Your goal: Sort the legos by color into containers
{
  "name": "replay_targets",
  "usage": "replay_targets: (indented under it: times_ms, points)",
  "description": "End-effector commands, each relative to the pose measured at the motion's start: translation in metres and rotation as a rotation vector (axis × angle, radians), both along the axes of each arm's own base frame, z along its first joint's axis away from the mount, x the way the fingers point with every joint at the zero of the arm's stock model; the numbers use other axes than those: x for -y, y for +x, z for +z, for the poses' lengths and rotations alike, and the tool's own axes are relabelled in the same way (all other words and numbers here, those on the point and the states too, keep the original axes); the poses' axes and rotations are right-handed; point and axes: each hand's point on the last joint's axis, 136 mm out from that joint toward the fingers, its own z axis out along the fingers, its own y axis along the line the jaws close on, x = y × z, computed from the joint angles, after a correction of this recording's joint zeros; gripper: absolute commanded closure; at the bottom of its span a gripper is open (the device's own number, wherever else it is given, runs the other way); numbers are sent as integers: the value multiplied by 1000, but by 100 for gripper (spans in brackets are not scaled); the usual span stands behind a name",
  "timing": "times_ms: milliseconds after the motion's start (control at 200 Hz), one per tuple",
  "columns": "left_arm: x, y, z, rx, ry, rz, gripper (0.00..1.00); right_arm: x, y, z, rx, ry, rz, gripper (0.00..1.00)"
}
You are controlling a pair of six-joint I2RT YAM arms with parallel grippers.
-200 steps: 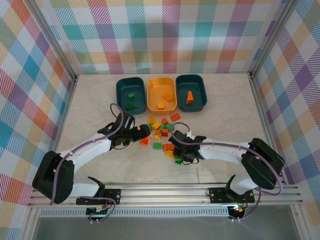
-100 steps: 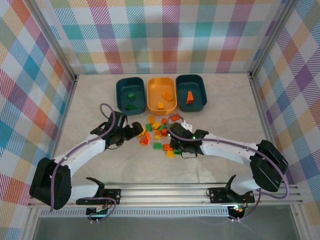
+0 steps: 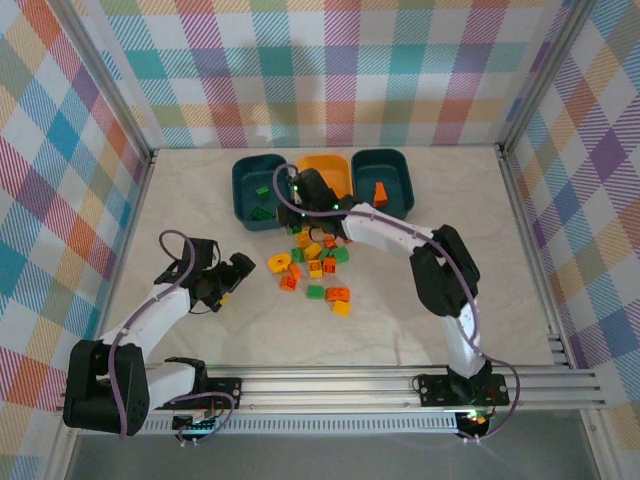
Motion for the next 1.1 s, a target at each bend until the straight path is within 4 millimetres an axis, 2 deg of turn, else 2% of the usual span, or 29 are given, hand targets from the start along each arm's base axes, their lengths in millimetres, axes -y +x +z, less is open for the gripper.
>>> replay_targets:
  times_ms: [0, 185, 345, 510, 555, 670, 775, 960, 1095]
  points:
    - [6, -11, 2, 9, -26, -59, 1, -21, 17, 16, 67, -23, 124, 86]
    - [7, -19, -1, 7, -37, -71, 1, -31, 49, -19, 3, -93, 126, 85]
    - [11, -26, -3, 16, -49, -102, 1, -37, 63, -16, 26, -104, 115, 84]
    - [14, -31, 1, 39, -57, -132, 1, -36, 68, -25, 20, -138, 108, 80]
    - [14, -31, 3, 47, -53, -143, 1, -35, 69, -26, 22, -145, 102, 77]
    - [15, -29, 7, 59, -43, -162, 2, -32, 70, -29, 22, -160, 90, 61]
    - [16, -28, 8, 60, -44, -170, 1, -31, 70, -19, 35, -158, 84, 55]
    - [17, -23, 12, 69, -51, -175, 2, -34, 70, 20, 104, -119, 90, 53]
    - [19, -22, 16, 76, -57, -176, 2, -22, 61, 34, 93, -154, 64, 52]
